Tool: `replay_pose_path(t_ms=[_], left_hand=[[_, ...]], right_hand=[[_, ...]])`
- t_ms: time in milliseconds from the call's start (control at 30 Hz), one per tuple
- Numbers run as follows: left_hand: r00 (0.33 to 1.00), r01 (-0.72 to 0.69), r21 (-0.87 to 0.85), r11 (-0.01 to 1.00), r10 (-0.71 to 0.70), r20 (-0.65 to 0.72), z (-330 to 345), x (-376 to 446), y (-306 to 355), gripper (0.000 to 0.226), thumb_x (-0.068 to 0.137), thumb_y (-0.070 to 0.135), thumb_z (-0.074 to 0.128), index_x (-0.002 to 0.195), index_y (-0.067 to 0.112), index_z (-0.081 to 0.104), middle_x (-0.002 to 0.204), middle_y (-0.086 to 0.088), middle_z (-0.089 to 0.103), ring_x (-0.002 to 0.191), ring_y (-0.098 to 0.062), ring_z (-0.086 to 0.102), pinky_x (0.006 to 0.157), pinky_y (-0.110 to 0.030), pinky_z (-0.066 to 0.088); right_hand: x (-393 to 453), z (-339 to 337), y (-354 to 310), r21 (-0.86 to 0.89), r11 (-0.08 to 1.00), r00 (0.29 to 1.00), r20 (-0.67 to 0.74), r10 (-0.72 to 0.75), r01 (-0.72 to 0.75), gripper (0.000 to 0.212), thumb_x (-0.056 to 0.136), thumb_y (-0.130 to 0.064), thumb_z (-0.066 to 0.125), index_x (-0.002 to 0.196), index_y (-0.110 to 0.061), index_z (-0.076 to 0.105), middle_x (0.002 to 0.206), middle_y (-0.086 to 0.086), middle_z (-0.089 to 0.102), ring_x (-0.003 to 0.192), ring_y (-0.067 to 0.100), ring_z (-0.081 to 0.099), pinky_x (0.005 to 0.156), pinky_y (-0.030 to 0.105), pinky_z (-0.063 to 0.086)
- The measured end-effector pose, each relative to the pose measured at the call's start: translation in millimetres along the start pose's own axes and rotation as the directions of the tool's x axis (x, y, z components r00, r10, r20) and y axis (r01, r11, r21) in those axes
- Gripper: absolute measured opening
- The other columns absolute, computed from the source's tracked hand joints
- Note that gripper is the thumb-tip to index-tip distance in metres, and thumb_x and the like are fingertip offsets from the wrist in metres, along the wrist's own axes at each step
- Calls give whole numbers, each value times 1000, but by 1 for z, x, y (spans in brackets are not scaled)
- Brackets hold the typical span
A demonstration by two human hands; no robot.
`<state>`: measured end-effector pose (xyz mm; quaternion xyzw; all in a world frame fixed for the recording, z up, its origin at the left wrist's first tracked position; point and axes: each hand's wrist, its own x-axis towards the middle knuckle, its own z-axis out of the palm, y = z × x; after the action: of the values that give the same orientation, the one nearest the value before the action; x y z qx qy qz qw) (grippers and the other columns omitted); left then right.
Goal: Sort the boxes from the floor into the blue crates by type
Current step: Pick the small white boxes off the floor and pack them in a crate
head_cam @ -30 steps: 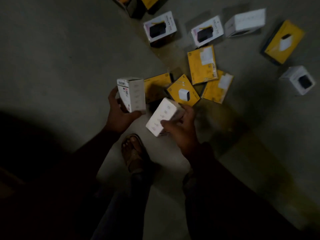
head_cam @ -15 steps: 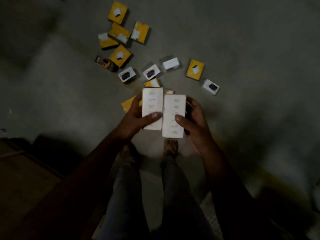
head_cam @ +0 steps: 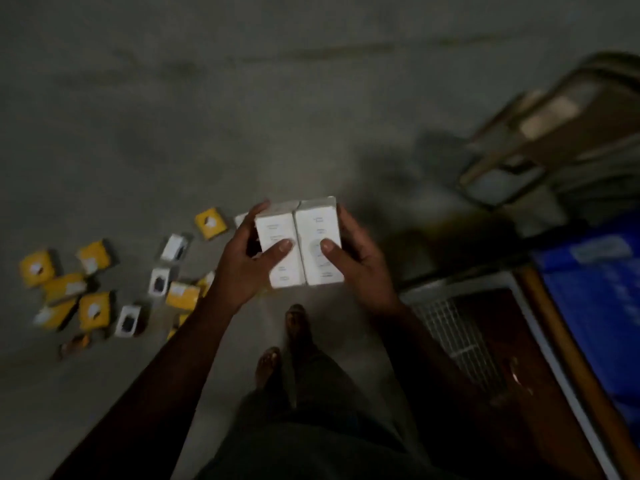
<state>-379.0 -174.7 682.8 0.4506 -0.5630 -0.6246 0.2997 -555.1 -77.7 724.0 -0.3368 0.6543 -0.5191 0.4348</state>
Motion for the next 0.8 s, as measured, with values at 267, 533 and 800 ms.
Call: replay_pose_path(t_ms=[267, 533, 800], left_hand=[[814, -309, -74, 948, 304, 494, 202, -48, 134, 80, 76, 15, 81, 145, 29, 43, 124, 22, 66, 116, 0, 63, 86, -23, 57], [349, -534, -311, 786, 540, 766, 432, -156, 243, 87, 83, 12, 79, 154, 12, 31, 138, 4, 56, 123, -3, 58, 91, -24, 54], [8, -551, -305, 776, 371, 929, 609, -232, 249, 105, 76, 13, 84, 156, 28, 19, 151, 5, 42, 130, -5, 52, 93, -24, 55]], right_hand=[[-173, -166, -90, -179, 969, 812, -531, -242, 172, 59, 92, -22, 74, 146, -30, 50, 136, -13, 64, 123, 2, 61, 95, 31, 58], [-342, -333, -126, -421, 888, 463, -760, -455, 182, 70, 95, -28, 70, 154, -21, 33, 150, -2, 52, 136, 16, 53, 100, 50, 54], [-438, -472, -109, -466, 840, 385, -855, -346, -280, 115, 79, -27, 86, 162, -31, 6, 157, -8, 44, 134, 4, 49, 101, 33, 54]])
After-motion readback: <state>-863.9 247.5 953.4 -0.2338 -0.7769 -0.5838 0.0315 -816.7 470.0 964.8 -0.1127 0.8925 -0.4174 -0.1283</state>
